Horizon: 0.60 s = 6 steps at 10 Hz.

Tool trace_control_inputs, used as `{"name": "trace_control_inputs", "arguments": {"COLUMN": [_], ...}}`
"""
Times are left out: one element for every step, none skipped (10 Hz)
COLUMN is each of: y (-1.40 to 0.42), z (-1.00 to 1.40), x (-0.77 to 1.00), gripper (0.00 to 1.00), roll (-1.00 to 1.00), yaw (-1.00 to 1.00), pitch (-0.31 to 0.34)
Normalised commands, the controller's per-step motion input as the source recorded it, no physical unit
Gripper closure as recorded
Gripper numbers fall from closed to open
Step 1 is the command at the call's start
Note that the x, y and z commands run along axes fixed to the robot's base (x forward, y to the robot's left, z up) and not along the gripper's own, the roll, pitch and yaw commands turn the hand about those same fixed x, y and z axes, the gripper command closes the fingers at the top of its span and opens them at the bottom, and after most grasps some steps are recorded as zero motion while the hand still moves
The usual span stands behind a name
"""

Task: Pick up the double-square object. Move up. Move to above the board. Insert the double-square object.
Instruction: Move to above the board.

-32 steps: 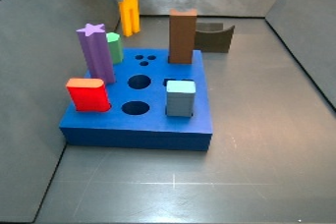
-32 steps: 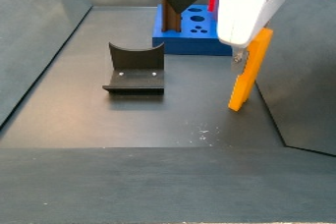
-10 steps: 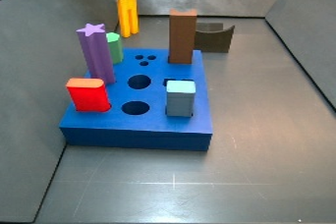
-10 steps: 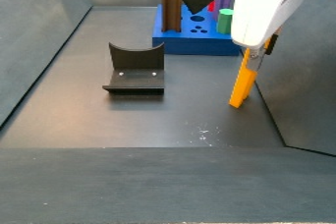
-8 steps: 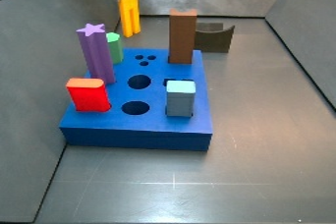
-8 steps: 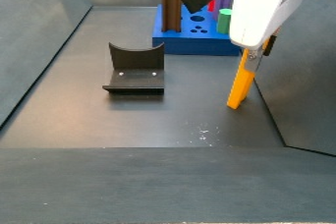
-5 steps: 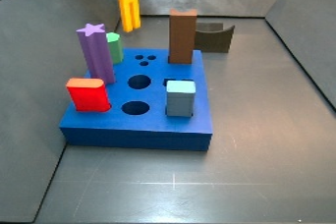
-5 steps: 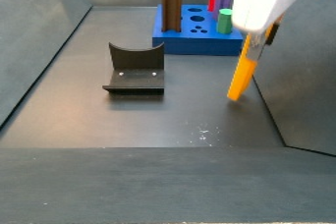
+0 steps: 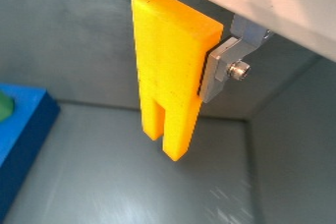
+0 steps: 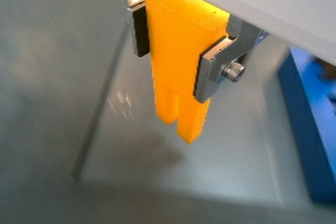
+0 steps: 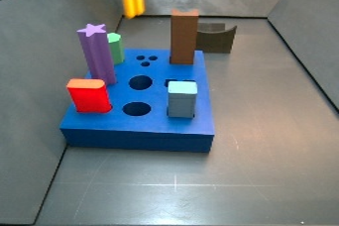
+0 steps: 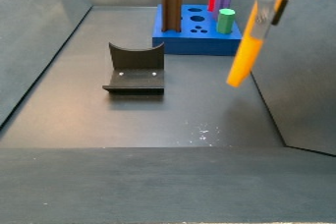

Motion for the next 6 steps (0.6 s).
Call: {"name": "trace_control_inputs", "arguments": {"y": [0.65, 0.35, 0.24, -1.0, -1.0, -1.0], "z": [0.87, 0.51, 0.38, 0.25, 0.23, 0.24], "x": [0.5, 0.2, 0.11, 0.22, 0.22, 0.22], "gripper": [1.0, 1.0, 1.0, 1.0, 1.0, 1.0], "roll": [0.09, 0.02, 0.01, 0.0, 0.01, 0.01], "yaw": [0.06, 0.0, -0.01, -1.0, -1.0, -1.0], "pitch": [-0.148, 0.001, 0.036, 0.124, 0.121, 0.13]}}
